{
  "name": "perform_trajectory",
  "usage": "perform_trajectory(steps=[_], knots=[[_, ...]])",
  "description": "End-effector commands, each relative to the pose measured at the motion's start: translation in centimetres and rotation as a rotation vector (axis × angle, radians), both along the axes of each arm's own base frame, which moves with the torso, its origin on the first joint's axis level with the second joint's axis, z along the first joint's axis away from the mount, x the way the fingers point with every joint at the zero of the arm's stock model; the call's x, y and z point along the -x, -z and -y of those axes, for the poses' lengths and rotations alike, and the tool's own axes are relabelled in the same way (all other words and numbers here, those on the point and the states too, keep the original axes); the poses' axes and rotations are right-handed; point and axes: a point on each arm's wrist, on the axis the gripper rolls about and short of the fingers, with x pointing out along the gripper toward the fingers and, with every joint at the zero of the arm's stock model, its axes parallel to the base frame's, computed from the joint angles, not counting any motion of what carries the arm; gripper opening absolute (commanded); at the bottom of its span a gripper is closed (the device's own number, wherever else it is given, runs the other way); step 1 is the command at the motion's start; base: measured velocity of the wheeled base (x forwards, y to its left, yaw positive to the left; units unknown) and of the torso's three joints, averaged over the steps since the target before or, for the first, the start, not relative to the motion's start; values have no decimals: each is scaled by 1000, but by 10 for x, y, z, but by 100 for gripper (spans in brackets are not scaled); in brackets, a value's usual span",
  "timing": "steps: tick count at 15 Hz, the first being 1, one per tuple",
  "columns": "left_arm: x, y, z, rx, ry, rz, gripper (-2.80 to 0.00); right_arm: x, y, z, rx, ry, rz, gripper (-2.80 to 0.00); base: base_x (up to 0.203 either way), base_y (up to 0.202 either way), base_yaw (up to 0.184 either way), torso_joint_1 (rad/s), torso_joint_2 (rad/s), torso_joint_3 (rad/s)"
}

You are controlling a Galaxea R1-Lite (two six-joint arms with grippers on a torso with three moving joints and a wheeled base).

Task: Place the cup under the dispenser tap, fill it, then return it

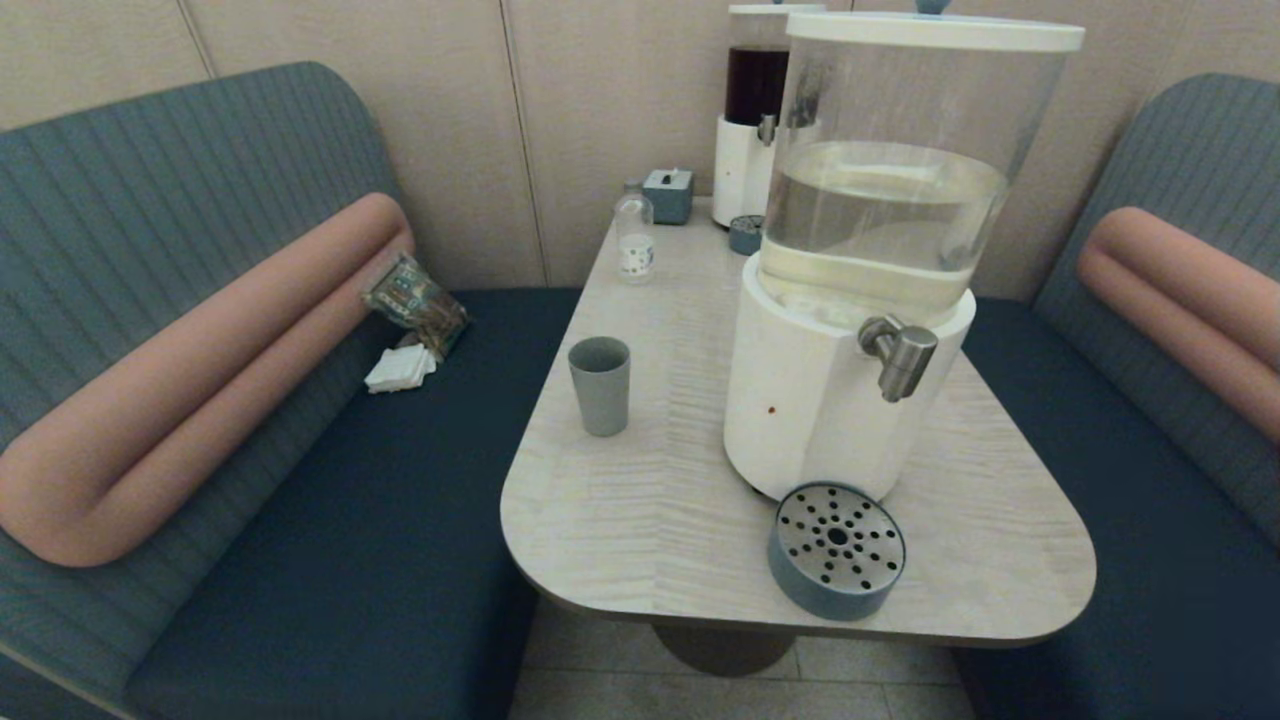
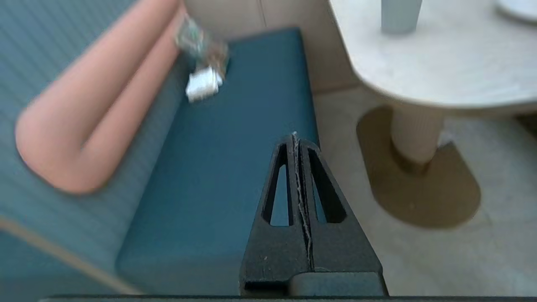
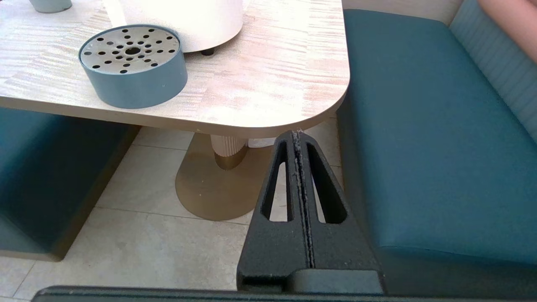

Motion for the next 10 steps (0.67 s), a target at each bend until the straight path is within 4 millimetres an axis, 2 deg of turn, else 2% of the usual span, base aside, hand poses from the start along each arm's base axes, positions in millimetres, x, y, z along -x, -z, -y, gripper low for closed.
perform_trajectory(steps=[1, 3, 10], knots=[[0, 5, 0, -2, 2, -44, -280, 0, 0, 0, 1, -1, -1, -280, 0, 0, 0, 0, 0, 0], [0, 10, 0, 5, 5, -99, -280, 0, 0, 0, 0, -1, -1, -280, 0, 0, 0, 0, 0, 0], [0, 9, 0, 23, 1, -94, -280, 0, 0, 0, 1, -1, -1, -280, 0, 0, 0, 0, 0, 0]])
